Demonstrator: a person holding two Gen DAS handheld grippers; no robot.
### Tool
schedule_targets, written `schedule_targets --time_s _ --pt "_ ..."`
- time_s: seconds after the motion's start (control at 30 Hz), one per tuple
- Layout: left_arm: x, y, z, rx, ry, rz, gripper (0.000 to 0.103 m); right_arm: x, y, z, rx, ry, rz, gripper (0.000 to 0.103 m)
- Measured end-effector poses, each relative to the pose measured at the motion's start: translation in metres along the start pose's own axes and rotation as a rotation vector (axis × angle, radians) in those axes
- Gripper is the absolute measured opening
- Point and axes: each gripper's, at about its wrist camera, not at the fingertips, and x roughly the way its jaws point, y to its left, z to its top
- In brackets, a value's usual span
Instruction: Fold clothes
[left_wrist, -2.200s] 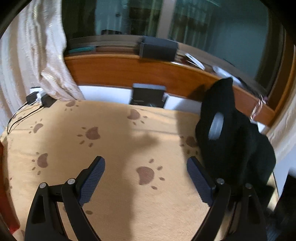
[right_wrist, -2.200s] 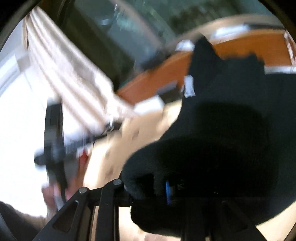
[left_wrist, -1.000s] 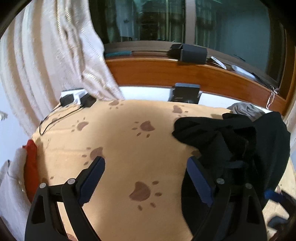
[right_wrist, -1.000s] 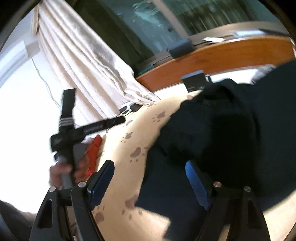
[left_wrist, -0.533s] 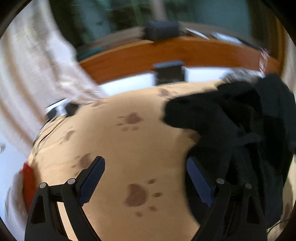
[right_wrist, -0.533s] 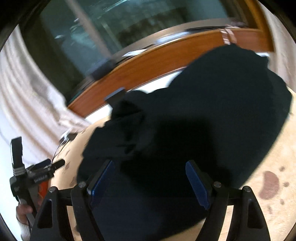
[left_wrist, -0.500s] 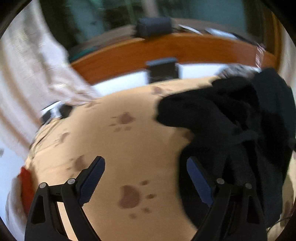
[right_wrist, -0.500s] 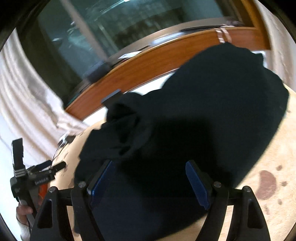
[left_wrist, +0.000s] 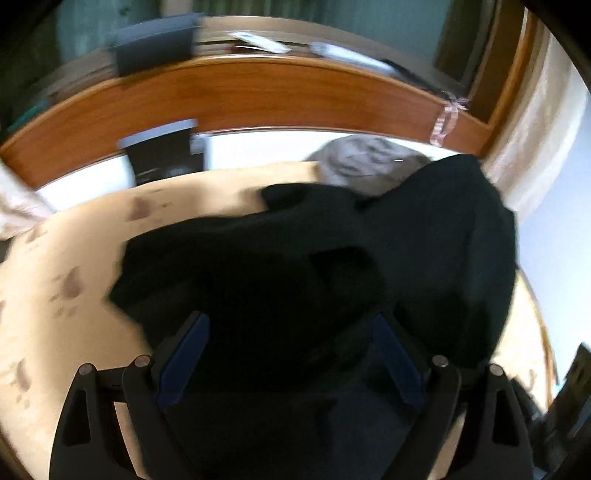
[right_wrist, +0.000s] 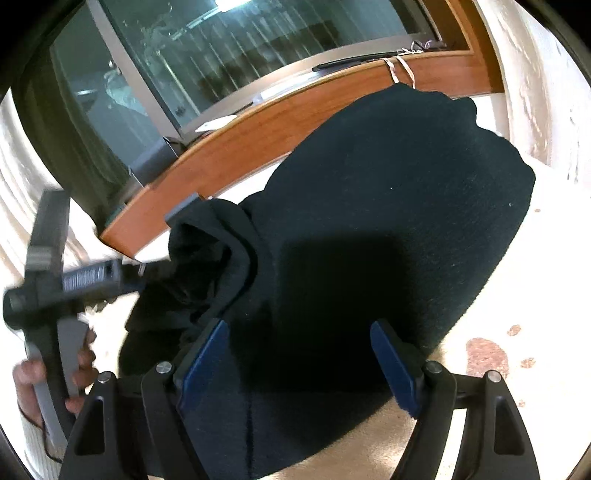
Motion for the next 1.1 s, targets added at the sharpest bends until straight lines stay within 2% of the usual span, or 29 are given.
schedule_targets --time_s 0.17,0.27,0.37,0.43,0.47,0.53,0.6,0.7,0.8,0.87,0.93,1.1 --pt "0.039 0.002 0.023 -0.138 0.070 -0.050 0.091 0.001 0.000 0.002 0.030 0.008 0.009 0.082" --pt "0.055 0.010 0.033 -0.225 0.086 -0.038 0.081 -0.002 0.000 0.000 0.040 0.002 0.014 0.082" --pt "0.065 0.013 0.039 -0.259 0.110 0.013 0.062 -0.004 0.001 -0.001 0.045 -0.004 0.024 0.082" --pt "0.065 0.013 0.040 -0.247 0.112 0.057 0.043 -0.006 0.003 -0.002 0.043 -0.005 0.033 0.082" --pt "0.064 0.014 0.040 -0.246 0.108 0.057 0.040 -0.007 0.005 -0.003 0.041 -0.007 0.038 0.082" --pt "0.062 0.023 0.037 -0.273 0.100 0.038 0.025 -0.010 0.008 -0.003 0.033 -0.018 0.041 0.082" --pt "0.060 0.035 0.032 -0.322 0.088 -0.005 0.021 -0.012 0.009 -0.002 0.025 -0.032 0.040 0.082" --pt "0.054 0.053 0.023 -0.400 0.070 -0.086 0.020 -0.016 0.008 -0.001 0.022 -0.045 0.039 0.082" --pt "0.047 0.062 0.015 -0.438 0.052 -0.136 0.021 -0.015 0.007 0.000 0.026 -0.038 0.045 0.082" --pt "0.044 0.066 0.011 -0.461 0.050 -0.161 0.027 -0.013 0.007 0.000 0.029 -0.021 0.055 0.082" --pt "0.042 0.069 0.008 -0.488 0.048 -0.189 0.041 -0.012 0.009 0.002 0.021 -0.009 0.053 0.082" --pt "0.041 0.071 0.009 -0.529 0.043 -0.225 0.056 -0.014 0.009 0.002 0.018 -0.018 0.053 0.082"
